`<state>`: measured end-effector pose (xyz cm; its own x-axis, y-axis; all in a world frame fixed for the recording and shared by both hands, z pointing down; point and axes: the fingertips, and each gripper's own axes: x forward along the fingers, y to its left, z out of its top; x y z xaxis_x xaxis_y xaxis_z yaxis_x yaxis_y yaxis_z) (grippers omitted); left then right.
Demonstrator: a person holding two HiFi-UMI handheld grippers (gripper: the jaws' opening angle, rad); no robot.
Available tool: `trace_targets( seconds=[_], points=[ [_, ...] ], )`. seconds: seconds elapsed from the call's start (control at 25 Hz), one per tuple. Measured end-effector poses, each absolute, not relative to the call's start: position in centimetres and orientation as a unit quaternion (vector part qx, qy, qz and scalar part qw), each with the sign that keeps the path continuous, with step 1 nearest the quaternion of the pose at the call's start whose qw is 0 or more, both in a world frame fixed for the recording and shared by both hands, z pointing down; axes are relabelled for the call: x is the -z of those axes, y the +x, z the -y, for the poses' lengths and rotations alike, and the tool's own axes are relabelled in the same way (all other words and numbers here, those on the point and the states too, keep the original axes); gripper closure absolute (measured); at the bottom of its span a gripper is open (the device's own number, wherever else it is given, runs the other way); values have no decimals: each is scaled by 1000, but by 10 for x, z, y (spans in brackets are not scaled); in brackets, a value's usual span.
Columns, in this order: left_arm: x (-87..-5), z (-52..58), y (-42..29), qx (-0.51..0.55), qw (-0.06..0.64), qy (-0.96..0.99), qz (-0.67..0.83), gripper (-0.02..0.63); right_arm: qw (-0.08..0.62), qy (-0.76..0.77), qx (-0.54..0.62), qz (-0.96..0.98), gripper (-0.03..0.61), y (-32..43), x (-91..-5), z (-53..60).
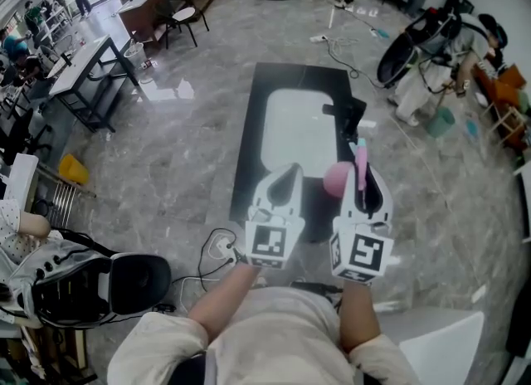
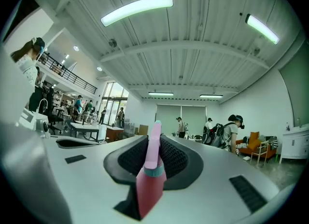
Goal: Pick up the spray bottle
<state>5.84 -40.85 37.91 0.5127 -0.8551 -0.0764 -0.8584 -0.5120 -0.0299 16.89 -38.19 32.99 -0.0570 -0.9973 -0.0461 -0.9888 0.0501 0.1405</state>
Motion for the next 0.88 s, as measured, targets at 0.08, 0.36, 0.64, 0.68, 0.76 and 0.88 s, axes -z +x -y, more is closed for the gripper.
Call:
trace_targets(
  seconds=[0.08, 0.36, 0.64, 0.68, 0.76, 0.88],
  points=[
    [-377, 406, 57, -34, 21, -868, -496, 612, 22, 684, 77, 725, 495, 168, -321, 377],
    [-367, 392, 55, -42, 18, -868, -495, 612, 24, 682, 82, 727, 497, 163, -314, 363],
    [-385, 400, 60, -38, 16, -869, -493, 612, 27, 682, 82, 726, 499, 167, -329, 370],
    [-384, 400, 61, -38, 16, -869, -493, 612, 27, 683, 81, 726, 499, 167, -328, 369],
    [-382, 395, 63, -37, 16, -870, -492, 612, 27, 683, 81, 726, 499, 169, -325, 365],
    [-379, 388, 67, -39, 17, -870, -492, 612, 24, 685, 82, 724, 499, 174, -323, 356]
  ],
)
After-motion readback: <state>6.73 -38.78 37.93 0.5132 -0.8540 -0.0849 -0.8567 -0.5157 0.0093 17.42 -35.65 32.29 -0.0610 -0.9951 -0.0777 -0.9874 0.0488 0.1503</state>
